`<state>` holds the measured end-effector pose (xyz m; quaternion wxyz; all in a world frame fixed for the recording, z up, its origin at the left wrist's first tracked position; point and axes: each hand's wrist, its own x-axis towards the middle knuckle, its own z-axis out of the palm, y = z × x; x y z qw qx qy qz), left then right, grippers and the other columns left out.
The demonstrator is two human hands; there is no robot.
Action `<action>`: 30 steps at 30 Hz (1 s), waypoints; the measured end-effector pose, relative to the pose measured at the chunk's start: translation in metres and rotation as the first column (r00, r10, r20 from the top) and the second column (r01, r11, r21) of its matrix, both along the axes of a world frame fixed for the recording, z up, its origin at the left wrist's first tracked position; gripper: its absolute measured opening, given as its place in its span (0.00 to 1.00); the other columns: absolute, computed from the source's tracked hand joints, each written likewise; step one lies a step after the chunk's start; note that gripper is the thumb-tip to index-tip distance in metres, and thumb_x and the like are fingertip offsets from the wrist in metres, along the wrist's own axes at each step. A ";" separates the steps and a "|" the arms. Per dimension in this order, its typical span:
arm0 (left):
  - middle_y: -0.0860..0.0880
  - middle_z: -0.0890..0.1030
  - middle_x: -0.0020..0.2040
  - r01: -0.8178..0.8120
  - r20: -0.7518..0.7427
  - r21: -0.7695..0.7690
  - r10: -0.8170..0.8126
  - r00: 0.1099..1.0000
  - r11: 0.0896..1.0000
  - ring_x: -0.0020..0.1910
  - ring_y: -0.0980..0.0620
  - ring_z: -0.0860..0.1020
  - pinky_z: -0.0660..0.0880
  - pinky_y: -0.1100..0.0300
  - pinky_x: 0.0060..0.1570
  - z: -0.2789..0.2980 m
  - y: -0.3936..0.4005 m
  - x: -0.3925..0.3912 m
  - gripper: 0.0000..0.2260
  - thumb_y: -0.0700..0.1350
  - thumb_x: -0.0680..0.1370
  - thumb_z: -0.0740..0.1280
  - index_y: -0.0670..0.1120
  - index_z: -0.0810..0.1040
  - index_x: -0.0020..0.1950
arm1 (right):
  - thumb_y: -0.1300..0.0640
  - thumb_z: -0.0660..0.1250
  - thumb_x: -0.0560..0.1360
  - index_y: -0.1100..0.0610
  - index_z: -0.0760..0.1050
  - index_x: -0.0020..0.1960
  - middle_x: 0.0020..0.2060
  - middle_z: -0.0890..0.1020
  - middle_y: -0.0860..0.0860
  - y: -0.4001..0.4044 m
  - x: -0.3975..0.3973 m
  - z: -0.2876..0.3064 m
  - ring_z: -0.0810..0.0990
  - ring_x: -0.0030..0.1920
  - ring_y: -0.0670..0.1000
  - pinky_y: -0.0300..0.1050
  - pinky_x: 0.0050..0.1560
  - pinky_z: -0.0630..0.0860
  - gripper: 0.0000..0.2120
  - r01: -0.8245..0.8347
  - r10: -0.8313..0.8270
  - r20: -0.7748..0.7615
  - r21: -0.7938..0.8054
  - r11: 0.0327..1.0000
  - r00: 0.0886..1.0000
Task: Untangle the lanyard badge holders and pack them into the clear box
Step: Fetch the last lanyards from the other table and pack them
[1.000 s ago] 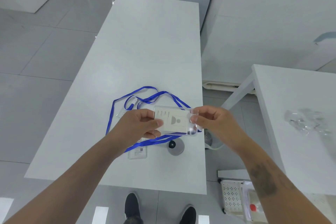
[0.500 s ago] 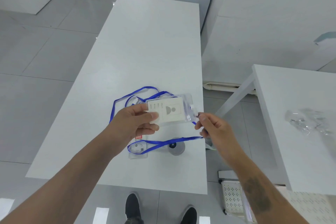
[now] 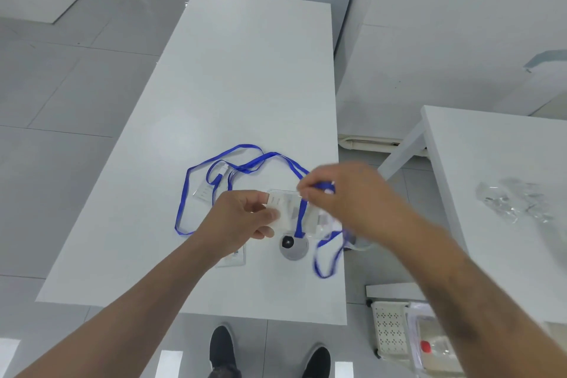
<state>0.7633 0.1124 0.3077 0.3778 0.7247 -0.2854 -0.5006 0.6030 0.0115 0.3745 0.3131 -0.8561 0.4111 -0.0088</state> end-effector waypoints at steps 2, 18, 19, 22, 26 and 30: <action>0.48 0.86 0.41 0.071 -0.056 0.028 -0.069 0.996 0.997 0.38 0.50 0.85 0.81 0.63 0.40 0.000 0.005 -0.003 0.04 0.40 0.76 0.71 0.47 0.84 0.48 | 0.52 0.70 0.75 0.47 0.83 0.45 0.39 0.83 0.39 -0.025 -0.004 0.001 0.78 0.36 0.36 0.27 0.37 0.71 0.03 0.070 -0.089 0.153 0.123 0.990 0.984; 0.47 0.86 0.41 -0.163 0.029 0.034 0.162 0.986 0.986 0.35 0.51 0.85 0.83 0.59 0.41 -0.013 0.007 -0.010 0.07 0.39 0.75 0.71 0.45 0.83 0.52 | 0.49 0.52 0.83 0.43 0.74 0.59 0.46 0.73 0.43 0.059 -0.027 -0.047 0.77 0.43 0.47 0.45 0.48 0.74 0.13 -0.129 0.130 -0.057 0.033 0.991 0.990; 0.46 0.86 0.40 -0.119 0.050 0.034 0.118 0.992 0.992 0.35 0.51 0.85 0.82 0.57 0.41 -0.014 0.009 -0.011 0.06 0.39 0.76 0.71 0.46 0.83 0.51 | 0.50 0.53 0.82 0.41 0.75 0.60 0.46 0.73 0.42 0.054 -0.028 -0.038 0.76 0.42 0.44 0.42 0.48 0.73 0.14 -0.133 0.133 -0.026 0.000 0.991 0.991; 0.45 0.85 0.38 0.017 0.000 0.065 -0.017 1.000 0.998 0.36 0.48 0.85 0.82 0.56 0.43 -0.011 0.014 -0.021 0.05 0.38 0.75 0.71 0.47 0.84 0.46 | 0.54 0.63 0.79 0.43 0.81 0.52 0.37 0.76 0.34 0.024 -0.034 -0.017 0.72 0.33 0.40 0.30 0.38 0.67 0.09 0.024 -0.039 0.184 0.085 0.996 0.982; 0.45 0.86 0.38 0.146 -0.199 0.062 -0.131 0.971 0.987 0.38 0.46 0.85 0.83 0.55 0.47 -0.004 0.019 -0.035 0.02 0.38 0.75 0.72 0.43 0.84 0.44 | 0.59 0.71 0.74 0.49 0.84 0.46 0.36 0.84 0.41 -0.023 -0.050 -0.036 0.77 0.34 0.41 0.31 0.40 0.73 0.06 0.249 -0.360 0.343 0.327 0.912 0.867; 0.41 0.84 0.43 -0.042 -0.428 0.023 0.048 0.903 0.999 0.36 0.45 0.83 0.82 0.56 0.43 0.000 0.018 -0.052 0.05 0.35 0.75 0.70 0.37 0.83 0.49 | 0.69 0.68 0.74 0.54 0.83 0.44 0.36 0.83 0.48 -0.010 -0.078 -0.082 0.80 0.39 0.46 0.39 0.41 0.72 0.11 0.258 -0.361 0.170 0.439 0.861 0.917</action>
